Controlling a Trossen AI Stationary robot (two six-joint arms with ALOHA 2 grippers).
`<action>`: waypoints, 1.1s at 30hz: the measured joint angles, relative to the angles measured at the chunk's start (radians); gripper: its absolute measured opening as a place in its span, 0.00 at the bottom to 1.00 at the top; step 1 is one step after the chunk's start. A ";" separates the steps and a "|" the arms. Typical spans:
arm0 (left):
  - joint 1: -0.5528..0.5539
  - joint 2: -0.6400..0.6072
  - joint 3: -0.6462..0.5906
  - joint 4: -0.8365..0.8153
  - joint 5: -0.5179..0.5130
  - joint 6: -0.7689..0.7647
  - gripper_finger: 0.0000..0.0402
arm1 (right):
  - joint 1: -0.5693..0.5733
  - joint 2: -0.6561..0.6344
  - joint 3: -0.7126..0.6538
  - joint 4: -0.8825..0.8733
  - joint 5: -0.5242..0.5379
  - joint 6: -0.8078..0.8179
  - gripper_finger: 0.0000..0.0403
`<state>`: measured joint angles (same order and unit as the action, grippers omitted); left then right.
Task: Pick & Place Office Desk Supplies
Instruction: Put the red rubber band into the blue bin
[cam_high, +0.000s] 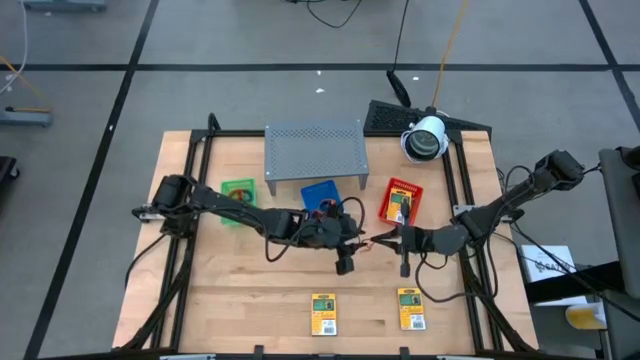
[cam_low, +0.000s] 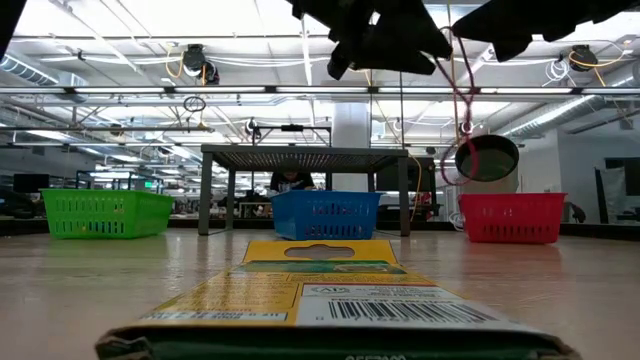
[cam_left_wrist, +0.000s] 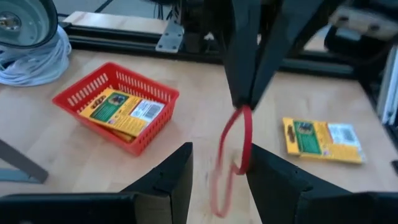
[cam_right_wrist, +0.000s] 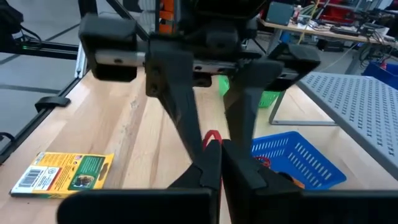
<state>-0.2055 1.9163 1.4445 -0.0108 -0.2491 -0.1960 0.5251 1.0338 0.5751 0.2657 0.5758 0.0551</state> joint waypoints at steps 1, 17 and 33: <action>0.003 0.000 0.000 0.008 0.011 -0.004 0.38 | 0.000 0.000 0.000 0.001 0.000 -0.001 0.00; 0.000 0.000 0.000 0.014 0.038 0.006 0.03 | 0.000 0.000 0.001 0.067 -0.002 -0.070 0.00; -0.021 -0.132 0.000 -0.303 -0.261 0.036 0.01 | 0.000 -0.001 0.002 0.132 -0.004 -0.018 0.32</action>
<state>-0.2262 1.7844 1.4442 -0.3137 -0.5100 -0.1596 0.5255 1.0332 0.5768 0.3981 0.5716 0.0367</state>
